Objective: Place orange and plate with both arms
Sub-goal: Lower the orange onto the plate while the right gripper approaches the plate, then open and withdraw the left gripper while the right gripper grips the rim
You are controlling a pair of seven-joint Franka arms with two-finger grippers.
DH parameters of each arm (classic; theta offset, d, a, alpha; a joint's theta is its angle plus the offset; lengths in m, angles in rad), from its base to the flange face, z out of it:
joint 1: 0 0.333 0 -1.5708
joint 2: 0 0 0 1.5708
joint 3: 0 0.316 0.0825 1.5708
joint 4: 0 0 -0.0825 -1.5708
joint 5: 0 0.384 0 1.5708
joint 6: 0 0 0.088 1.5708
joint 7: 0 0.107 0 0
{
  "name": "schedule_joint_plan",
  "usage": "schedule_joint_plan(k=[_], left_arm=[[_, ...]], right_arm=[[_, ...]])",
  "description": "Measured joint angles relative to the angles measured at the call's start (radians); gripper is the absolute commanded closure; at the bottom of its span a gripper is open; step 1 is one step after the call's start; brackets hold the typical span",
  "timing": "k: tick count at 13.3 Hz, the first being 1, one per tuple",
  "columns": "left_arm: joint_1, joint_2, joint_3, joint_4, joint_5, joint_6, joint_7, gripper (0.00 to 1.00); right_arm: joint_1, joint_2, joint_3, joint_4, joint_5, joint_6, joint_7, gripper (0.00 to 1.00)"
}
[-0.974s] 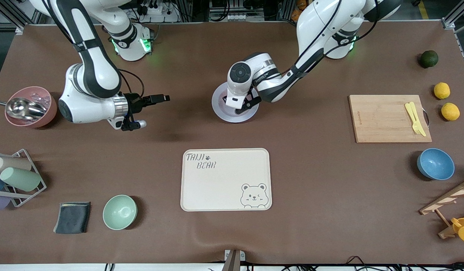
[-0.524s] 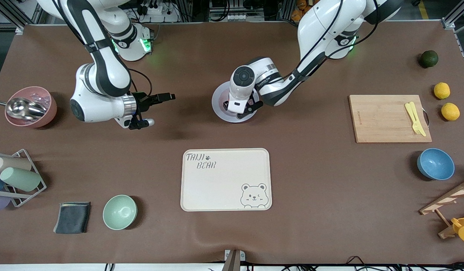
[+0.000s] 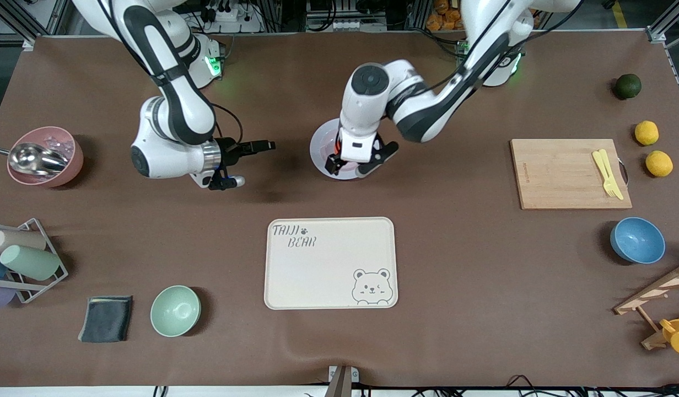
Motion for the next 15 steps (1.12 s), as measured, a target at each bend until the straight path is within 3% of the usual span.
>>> schedule_joint_plan(k=[3,8,11,15], left_arm=[[0.086,-0.109,0.004,0.045,0.003,-0.178,0.115,0.00],[0.218,-0.148,0.010,0.097,0.024,-0.337,0.270,0.00],[0.346,-0.183,0.007,0.108,0.010,-0.360,0.388,0.00],[0.463,-0.188,0.008,0.184,-0.100,-0.363,0.611,0.00]], right_arm=[[0.067,0.012,0.000,-0.038,0.070,0.084,0.002,0.00],[0.222,0.047,0.001,-0.089,0.221,0.203,0.002,0.00],[0.246,0.064,0.001,-0.093,0.255,0.205,-0.012,0.00],[0.250,0.120,0.001,-0.100,0.447,0.202,-0.222,0.00]])
